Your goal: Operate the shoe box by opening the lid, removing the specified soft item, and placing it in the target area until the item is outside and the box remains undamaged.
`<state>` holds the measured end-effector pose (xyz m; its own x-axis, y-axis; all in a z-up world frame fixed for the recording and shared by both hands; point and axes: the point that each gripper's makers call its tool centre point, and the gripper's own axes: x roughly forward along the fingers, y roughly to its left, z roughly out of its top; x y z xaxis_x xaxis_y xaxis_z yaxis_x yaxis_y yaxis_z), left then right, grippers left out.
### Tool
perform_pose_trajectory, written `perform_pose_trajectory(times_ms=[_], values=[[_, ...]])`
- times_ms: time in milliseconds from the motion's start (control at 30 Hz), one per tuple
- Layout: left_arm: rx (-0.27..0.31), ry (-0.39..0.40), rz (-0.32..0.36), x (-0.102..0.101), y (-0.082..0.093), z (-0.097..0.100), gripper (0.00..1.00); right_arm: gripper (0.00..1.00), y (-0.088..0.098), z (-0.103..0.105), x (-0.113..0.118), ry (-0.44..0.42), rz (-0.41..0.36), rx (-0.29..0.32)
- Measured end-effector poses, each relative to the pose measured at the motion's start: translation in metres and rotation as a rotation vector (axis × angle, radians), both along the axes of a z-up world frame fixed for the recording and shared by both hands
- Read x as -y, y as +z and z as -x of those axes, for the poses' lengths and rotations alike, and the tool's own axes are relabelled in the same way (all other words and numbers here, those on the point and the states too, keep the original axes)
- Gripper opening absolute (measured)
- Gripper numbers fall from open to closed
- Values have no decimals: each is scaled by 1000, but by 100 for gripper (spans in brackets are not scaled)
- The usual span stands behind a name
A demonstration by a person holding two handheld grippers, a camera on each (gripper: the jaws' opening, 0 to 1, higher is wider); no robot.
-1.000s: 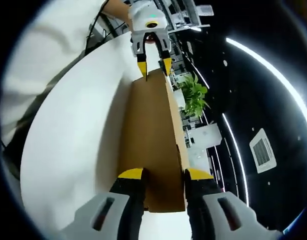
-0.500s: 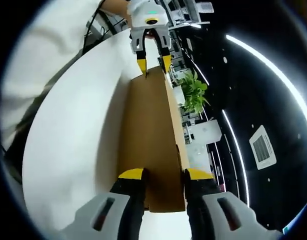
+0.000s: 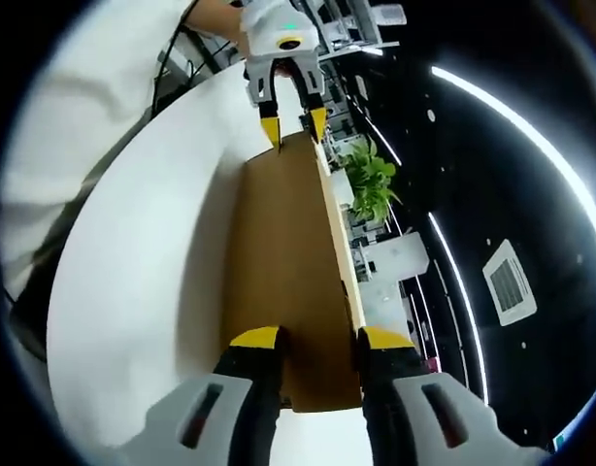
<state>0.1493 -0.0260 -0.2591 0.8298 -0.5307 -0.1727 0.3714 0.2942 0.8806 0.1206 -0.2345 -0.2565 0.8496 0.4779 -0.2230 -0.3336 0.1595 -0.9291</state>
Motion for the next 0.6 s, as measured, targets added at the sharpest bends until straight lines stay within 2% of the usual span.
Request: perform_pose_trajectory(times_ms=[200, 433, 500, 600], values=[[-3, 14, 33, 0, 6, 1, 33, 30, 0, -1, 3, -1, -10, 8], [-15, 36, 49, 2, 4, 0, 33, 30, 0, -1, 5, -3, -13, 17], [-31, 55, 82, 0, 5, -2, 34, 30, 1, 0, 5, -4, -16, 20], [-26, 62, 115, -2, 10, -2, 34, 31, 5, 0, 6, -8, -46, 20]])
